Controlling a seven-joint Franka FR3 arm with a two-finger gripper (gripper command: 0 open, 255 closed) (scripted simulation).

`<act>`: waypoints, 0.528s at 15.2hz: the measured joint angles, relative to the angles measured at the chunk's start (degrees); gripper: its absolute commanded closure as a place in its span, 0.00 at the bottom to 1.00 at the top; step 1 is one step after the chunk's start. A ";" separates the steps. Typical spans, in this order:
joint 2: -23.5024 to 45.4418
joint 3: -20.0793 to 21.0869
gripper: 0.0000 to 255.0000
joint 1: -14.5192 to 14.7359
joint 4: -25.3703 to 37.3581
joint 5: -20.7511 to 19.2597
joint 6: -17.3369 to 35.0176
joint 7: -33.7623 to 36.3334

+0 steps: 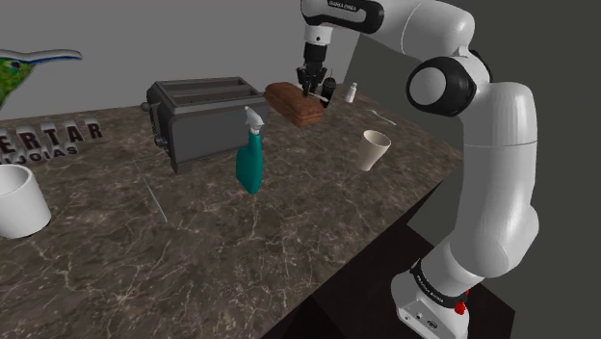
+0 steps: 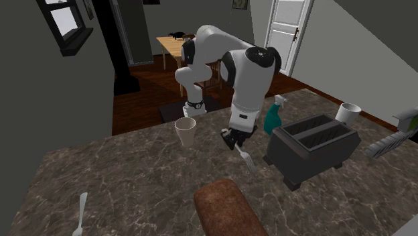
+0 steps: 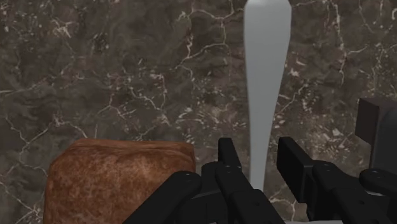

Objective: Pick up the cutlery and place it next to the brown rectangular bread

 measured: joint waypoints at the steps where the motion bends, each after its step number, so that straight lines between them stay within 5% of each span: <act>1: 0.04 0.01 1.00 0.04 -0.65 0.00 0.68 0.07; 8: -0.88 0.02 1.00 0.07 -7.49 -0.01 6.60 0.11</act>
